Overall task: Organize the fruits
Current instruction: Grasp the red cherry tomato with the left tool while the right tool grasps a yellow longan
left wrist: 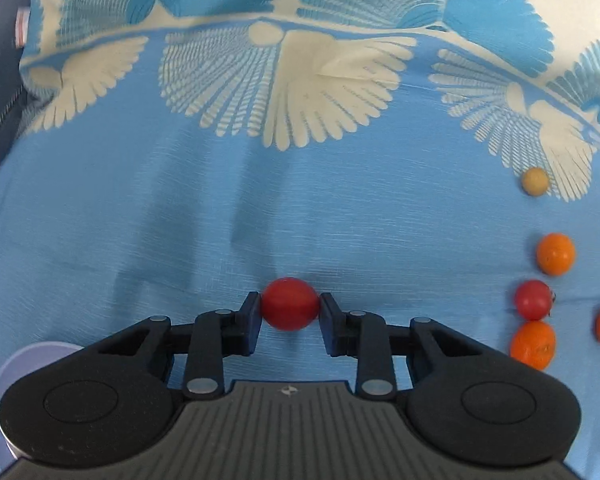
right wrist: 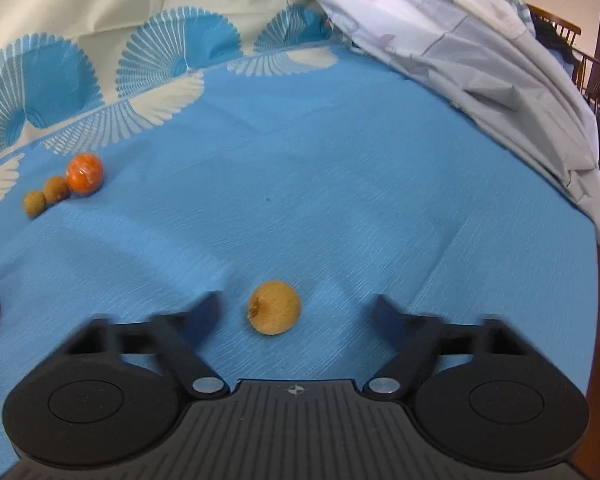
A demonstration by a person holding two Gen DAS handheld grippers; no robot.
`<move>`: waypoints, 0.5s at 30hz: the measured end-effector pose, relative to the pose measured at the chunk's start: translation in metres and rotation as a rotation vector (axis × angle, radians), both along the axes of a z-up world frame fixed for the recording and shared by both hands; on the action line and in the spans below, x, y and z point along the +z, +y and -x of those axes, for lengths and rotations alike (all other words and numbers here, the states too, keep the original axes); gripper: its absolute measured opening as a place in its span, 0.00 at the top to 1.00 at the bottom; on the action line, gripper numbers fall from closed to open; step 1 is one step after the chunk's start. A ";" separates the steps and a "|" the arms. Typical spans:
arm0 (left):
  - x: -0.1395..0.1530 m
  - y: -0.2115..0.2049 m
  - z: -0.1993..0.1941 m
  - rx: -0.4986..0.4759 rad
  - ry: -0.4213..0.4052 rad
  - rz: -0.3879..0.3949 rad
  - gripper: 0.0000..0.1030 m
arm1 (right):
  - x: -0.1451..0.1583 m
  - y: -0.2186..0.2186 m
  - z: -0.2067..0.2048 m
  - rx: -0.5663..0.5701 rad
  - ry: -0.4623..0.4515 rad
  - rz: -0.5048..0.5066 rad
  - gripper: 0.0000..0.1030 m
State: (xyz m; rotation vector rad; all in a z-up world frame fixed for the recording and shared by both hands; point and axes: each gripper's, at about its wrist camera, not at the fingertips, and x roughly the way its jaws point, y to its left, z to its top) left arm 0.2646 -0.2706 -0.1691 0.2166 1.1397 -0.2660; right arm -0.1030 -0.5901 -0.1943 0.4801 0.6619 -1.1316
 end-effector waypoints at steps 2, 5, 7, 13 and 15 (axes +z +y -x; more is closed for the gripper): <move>0.002 -0.001 0.005 -0.013 0.009 0.007 0.67 | 0.004 0.004 -0.002 0.019 0.017 0.014 0.74; 0.014 0.000 0.019 -0.008 0.016 0.038 0.67 | 0.009 0.006 0.002 0.031 -0.009 -0.003 0.74; 0.027 0.003 0.032 -0.015 0.011 0.064 0.67 | 0.017 0.013 0.004 0.046 -0.032 -0.002 0.74; 0.076 0.024 0.089 -0.049 -0.041 0.075 0.67 | 0.065 0.069 0.001 0.230 -0.120 0.020 0.74; 0.092 0.037 0.110 -0.058 -0.053 0.083 0.67 | 0.081 0.098 -0.002 0.316 -0.150 0.013 0.74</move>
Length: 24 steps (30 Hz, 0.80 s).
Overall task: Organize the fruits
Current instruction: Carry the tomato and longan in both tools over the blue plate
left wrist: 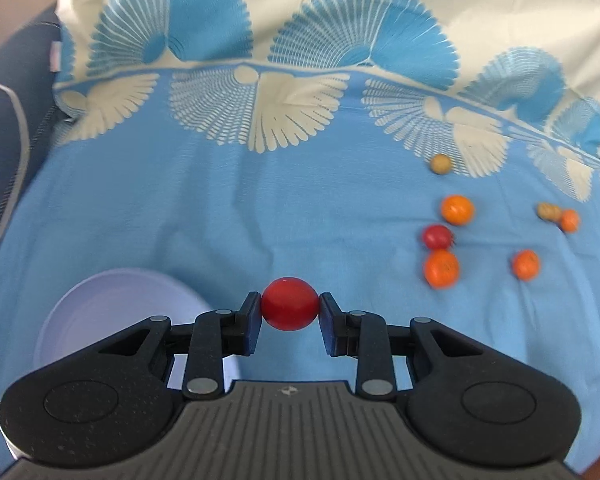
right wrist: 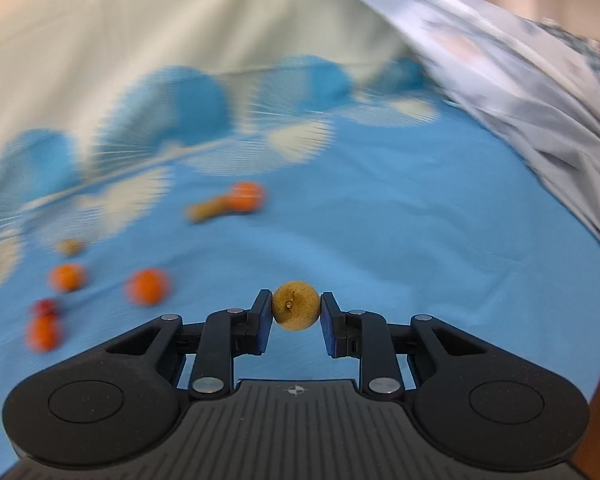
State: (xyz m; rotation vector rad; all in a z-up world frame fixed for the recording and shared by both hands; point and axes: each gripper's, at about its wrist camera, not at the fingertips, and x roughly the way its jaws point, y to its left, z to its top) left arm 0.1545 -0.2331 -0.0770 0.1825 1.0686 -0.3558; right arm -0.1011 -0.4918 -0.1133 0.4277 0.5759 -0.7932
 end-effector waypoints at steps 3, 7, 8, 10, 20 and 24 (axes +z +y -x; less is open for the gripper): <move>0.022 0.026 0.029 0.008 -0.004 0.010 0.67 | 0.021 0.048 -0.002 0.123 -0.041 -0.039 0.74; 0.048 0.068 0.065 0.042 -0.016 0.003 0.67 | 0.045 0.114 -0.002 0.279 -0.074 -0.080 0.74; 0.054 0.081 0.074 0.051 -0.022 0.000 0.67 | 0.051 0.130 -0.002 0.315 -0.082 -0.091 0.74; 0.064 0.106 0.091 0.073 -0.032 -0.002 0.67 | 0.061 0.160 0.004 0.374 -0.107 -0.116 0.74; 0.088 0.218 0.159 0.183 -0.074 0.027 0.67 | 0.109 0.274 0.028 0.632 -0.124 -0.080 0.74; 0.088 0.245 0.173 0.204 -0.070 0.045 0.67 | 0.121 0.302 0.037 0.681 -0.115 -0.055 0.74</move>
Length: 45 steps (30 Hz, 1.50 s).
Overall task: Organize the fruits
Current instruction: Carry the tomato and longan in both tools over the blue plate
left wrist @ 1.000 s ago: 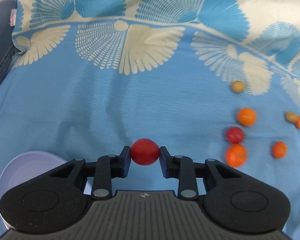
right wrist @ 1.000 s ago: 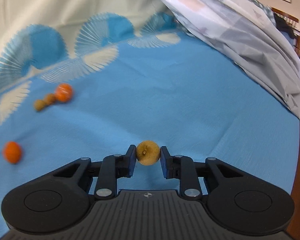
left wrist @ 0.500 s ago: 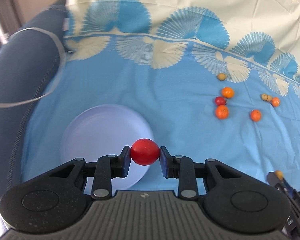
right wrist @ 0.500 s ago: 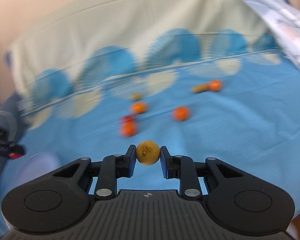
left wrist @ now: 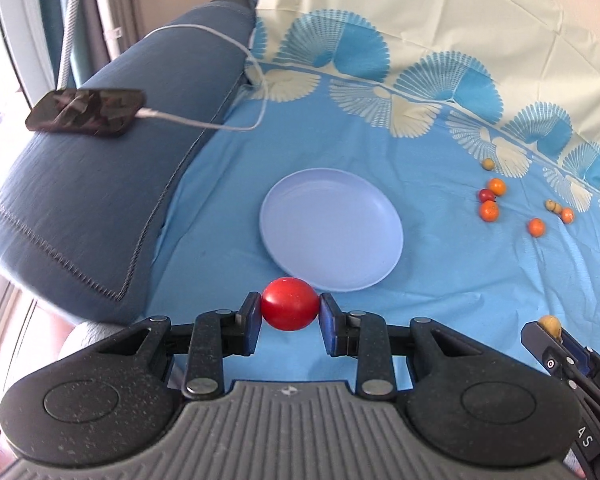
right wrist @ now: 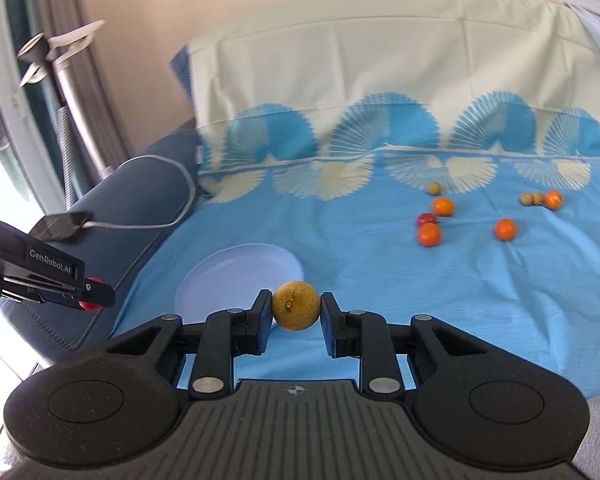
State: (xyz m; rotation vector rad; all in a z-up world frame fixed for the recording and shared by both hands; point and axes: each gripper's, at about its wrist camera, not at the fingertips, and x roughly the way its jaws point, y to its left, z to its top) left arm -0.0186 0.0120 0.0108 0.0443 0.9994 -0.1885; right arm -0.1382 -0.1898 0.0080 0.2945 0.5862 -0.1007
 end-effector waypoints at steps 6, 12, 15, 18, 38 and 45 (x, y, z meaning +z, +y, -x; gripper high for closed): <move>0.001 0.026 0.008 0.018 -0.012 0.021 0.67 | 0.004 0.025 0.006 0.030 0.030 0.022 0.74; 0.003 0.037 0.008 0.035 -0.007 0.051 0.67 | 0.009 0.039 0.006 0.054 0.039 0.054 0.74; 0.002 0.038 0.009 0.028 -0.009 0.049 0.67 | 0.010 0.040 0.003 0.056 0.043 0.055 0.74; 0.002 0.039 0.009 0.030 -0.013 0.053 0.67 | 0.009 0.042 0.003 0.056 0.052 0.053 0.74; 0.007 0.017 -0.019 -0.019 0.000 0.077 0.67 | 0.008 0.035 -0.012 0.001 0.070 0.046 0.74; 0.001 0.007 -0.035 -0.028 0.013 0.062 0.67 | 0.004 0.030 -0.023 -0.007 0.087 0.028 0.74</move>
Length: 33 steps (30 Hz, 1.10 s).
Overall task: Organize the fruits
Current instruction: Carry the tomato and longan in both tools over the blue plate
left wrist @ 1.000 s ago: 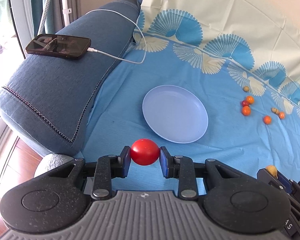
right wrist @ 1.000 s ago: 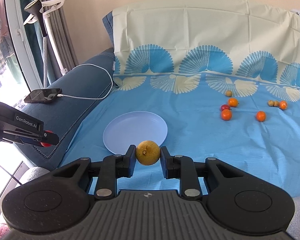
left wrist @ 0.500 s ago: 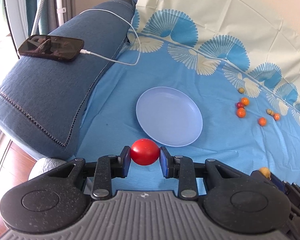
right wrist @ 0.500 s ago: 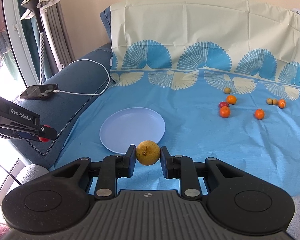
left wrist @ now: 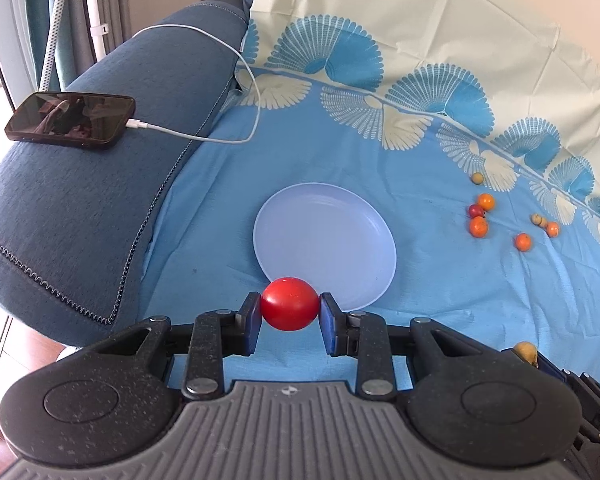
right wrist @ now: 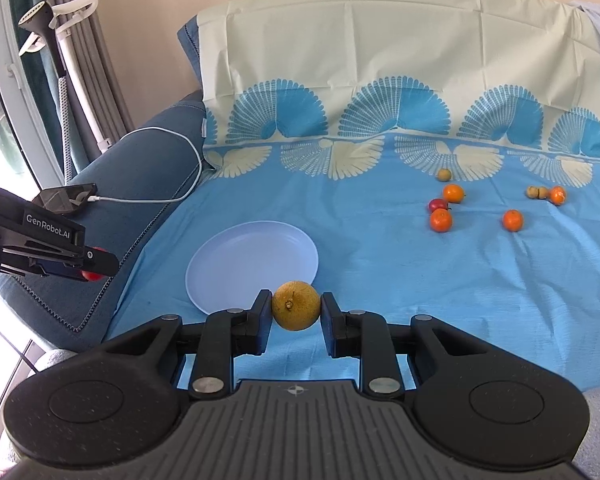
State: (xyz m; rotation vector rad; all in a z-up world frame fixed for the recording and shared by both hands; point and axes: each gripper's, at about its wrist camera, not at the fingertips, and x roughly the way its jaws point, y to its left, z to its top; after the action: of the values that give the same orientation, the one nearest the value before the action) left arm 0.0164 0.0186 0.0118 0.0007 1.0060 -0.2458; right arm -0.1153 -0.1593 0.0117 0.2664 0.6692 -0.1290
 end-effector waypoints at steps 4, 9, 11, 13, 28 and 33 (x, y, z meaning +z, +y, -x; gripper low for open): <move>-0.005 -0.002 -0.009 0.008 0.009 -0.005 0.67 | -0.004 -0.003 -0.010 0.001 0.003 -0.005 0.74; -0.017 -0.004 -0.023 0.020 0.030 -0.017 0.67 | -0.012 -0.002 -0.027 0.023 0.008 0.005 0.74; -0.023 -0.007 -0.029 0.021 0.035 -0.023 0.67 | -0.016 -0.001 -0.036 0.033 0.013 0.004 0.74; -0.029 -0.010 -0.037 0.020 0.035 -0.028 0.67 | -0.022 -0.001 -0.046 0.042 0.017 0.001 0.74; -0.106 -0.045 -0.115 -0.027 0.086 -0.085 0.67 | -0.084 -0.002 -0.154 0.122 0.112 0.062 0.74; -0.129 -0.051 -0.134 -0.037 0.104 -0.119 0.67 | -0.113 0.005 -0.181 0.157 0.170 0.095 0.74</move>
State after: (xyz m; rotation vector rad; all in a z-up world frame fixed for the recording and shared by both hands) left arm 0.1500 -0.0326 -0.1170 0.1156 1.1241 -0.2210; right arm 0.0659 -0.1543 -0.1016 0.1110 0.8481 -0.0328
